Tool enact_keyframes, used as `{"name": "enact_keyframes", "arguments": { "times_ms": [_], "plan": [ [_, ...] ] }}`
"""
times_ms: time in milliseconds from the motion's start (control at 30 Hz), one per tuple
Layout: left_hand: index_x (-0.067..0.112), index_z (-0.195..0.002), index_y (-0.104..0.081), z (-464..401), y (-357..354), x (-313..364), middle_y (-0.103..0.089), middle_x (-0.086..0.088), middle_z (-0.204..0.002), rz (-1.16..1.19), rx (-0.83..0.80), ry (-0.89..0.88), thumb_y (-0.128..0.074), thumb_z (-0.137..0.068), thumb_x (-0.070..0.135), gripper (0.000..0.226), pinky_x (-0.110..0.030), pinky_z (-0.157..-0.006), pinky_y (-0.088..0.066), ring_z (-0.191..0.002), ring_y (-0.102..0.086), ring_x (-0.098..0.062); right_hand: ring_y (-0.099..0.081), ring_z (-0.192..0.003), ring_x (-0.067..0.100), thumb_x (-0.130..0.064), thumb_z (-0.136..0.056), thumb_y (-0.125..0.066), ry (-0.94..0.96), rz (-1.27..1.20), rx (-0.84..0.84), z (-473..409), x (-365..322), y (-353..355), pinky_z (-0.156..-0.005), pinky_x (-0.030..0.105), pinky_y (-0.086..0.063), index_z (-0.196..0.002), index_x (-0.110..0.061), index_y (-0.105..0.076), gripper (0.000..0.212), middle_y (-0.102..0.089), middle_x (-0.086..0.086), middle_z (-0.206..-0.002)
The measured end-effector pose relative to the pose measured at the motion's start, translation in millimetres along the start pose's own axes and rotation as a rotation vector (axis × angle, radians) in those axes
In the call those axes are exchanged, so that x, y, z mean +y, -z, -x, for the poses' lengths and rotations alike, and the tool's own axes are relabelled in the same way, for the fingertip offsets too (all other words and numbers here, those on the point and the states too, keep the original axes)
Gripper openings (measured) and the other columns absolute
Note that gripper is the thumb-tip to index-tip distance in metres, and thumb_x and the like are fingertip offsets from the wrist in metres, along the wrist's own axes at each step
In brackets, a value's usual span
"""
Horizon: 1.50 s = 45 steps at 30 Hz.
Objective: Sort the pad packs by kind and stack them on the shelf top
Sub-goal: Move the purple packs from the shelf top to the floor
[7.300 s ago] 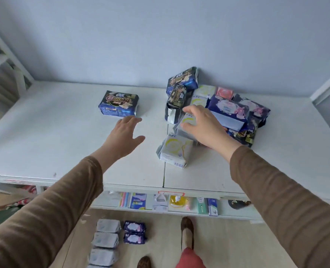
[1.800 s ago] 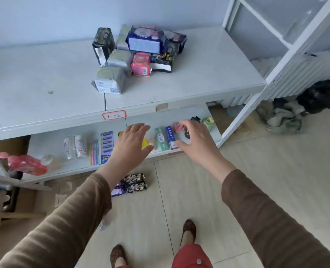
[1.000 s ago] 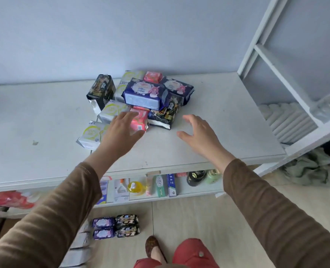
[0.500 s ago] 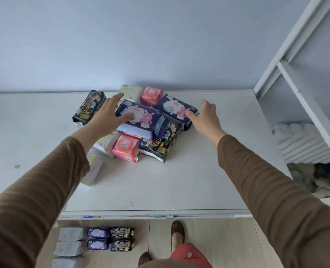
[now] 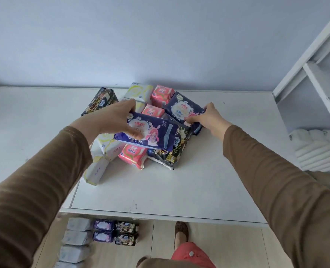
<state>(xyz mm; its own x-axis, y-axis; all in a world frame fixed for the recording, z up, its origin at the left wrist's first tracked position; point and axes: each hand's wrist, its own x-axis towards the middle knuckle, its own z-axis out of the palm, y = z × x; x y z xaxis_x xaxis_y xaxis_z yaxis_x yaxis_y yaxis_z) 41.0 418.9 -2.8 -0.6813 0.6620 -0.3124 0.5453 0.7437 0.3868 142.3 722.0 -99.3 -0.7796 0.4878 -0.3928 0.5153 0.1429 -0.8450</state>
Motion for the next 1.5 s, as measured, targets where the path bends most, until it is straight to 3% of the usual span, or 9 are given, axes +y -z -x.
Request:
{"name": "enact_keyframes", "arguments": {
  "times_ms": [233,400,533,700,900,1067,1167,1333,1500],
  "plan": [
    [0.032,-0.131,-0.046,41,-15,-10,-0.055,0.011,-0.106,0.064,0.157,-0.094,-0.091,-0.056,0.050,0.090,-0.028,-0.077,-0.043,-0.093,-0.057,-0.013,-0.050,-0.115,0.030,-0.025,-0.075,-0.083,0.355,0.199,0.413,82,-7,4,-0.096,0.042,-0.047,-0.127,-0.017,-0.043,0.066,-0.050,-0.009,-0.104],
    [0.021,-0.122,-0.058,102,-30,-24,-0.051,-0.001,-0.106,0.036,0.326,-0.235,-0.089,-0.063,0.040,0.069,-0.041,-0.088,-0.046,-0.100,-0.051,-0.024,-0.052,-0.121,0.025,-0.024,-0.076,-0.080,0.352,0.127,0.522,178,2,-5,-0.095,0.037,-0.050,-0.133,-0.017,-0.052,0.064,-0.056,0.004,-0.129],
    [0.035,-0.108,-0.051,171,-44,-43,-0.055,0.010,-0.098,0.178,0.339,-0.285,-0.086,-0.065,0.044,0.056,-0.027,-0.068,-0.042,-0.085,-0.054,-0.015,-0.066,-0.084,-0.007,-0.016,-0.073,-0.083,0.336,-0.190,0.454,272,16,-37,-0.060,0.012,-0.050,-0.113,-0.026,-0.055,0.050,-0.067,-0.009,-0.108],
    [0.036,-0.114,-0.050,250,-68,-69,-0.063,0.010,-0.101,0.215,0.297,-0.244,-0.084,-0.065,0.050,0.061,-0.038,-0.075,-0.052,-0.088,-0.061,-0.017,-0.069,-0.091,0.003,-0.013,-0.070,-0.085,0.308,-0.300,0.313,357,46,-80,-0.071,0.018,-0.054,-0.104,-0.033,-0.057,0.049,-0.070,-0.014,-0.104],
    [0.038,-0.111,-0.046,335,-141,-120,-0.062,0.015,-0.098,0.368,0.228,-0.145,-0.081,-0.074,0.040,0.051,-0.026,-0.065,-0.045,-0.080,-0.060,0.001,-0.070,-0.089,0.004,-0.021,-0.068,-0.085,0.207,-0.308,0.188,421,113,-142,-0.067,0.016,-0.053,-0.105,-0.033,-0.059,0.047,-0.071,-0.020,-0.097],
    [0.028,-0.129,-0.044,402,-216,-171,-0.063,0.004,-0.116,0.450,0.036,0.020,-0.075,-0.082,0.044,0.059,-0.038,-0.085,-0.055,-0.098,-0.066,-0.014,-0.069,-0.095,0.005,-0.015,-0.073,-0.084,0.088,-0.275,0.110,469,185,-197,-0.072,0.018,-0.053,-0.110,-0.034,-0.060,0.048,-0.069,-0.007,-0.110],
    [0.025,-0.137,-0.040,433,-249,-206,-0.056,0.004,-0.120,0.436,-0.042,0.108,-0.069,-0.087,0.050,0.063,-0.032,-0.084,-0.052,-0.101,-0.062,-0.011,-0.069,-0.098,0.005,-0.013,-0.077,-0.082,-0.016,-0.231,0.064,494,226,-233,-0.078,0.020,-0.051,-0.118,-0.029,-0.060,0.050,-0.069,-0.005,-0.113],
    [0.014,-0.136,-0.041,461,-292,-279,-0.048,-0.005,-0.126,0.300,-0.107,0.192,-0.062,-0.093,0.025,0.050,-0.033,-0.089,-0.043,-0.109,-0.052,-0.022,-0.066,-0.101,0.013,-0.017,-0.075,-0.084,-0.127,-0.068,0.031,525,269,-305,-0.084,0.029,-0.053,-0.120,-0.022,-0.059,0.052,-0.068,-0.007,-0.111],
    [0.025,-0.139,-0.046,473,-331,-362,-0.044,-0.009,-0.125,0.188,-0.129,0.196,-0.072,-0.083,0.024,0.061,-0.034,-0.097,-0.043,-0.114,-0.046,-0.024,-0.069,-0.096,0.016,-0.017,-0.072,-0.083,-0.154,0.104,0.004,547,293,-392,-0.084,0.035,-0.056,-0.112,-0.029,-0.064,0.046,-0.070,-0.006,-0.106]
  ]
}}
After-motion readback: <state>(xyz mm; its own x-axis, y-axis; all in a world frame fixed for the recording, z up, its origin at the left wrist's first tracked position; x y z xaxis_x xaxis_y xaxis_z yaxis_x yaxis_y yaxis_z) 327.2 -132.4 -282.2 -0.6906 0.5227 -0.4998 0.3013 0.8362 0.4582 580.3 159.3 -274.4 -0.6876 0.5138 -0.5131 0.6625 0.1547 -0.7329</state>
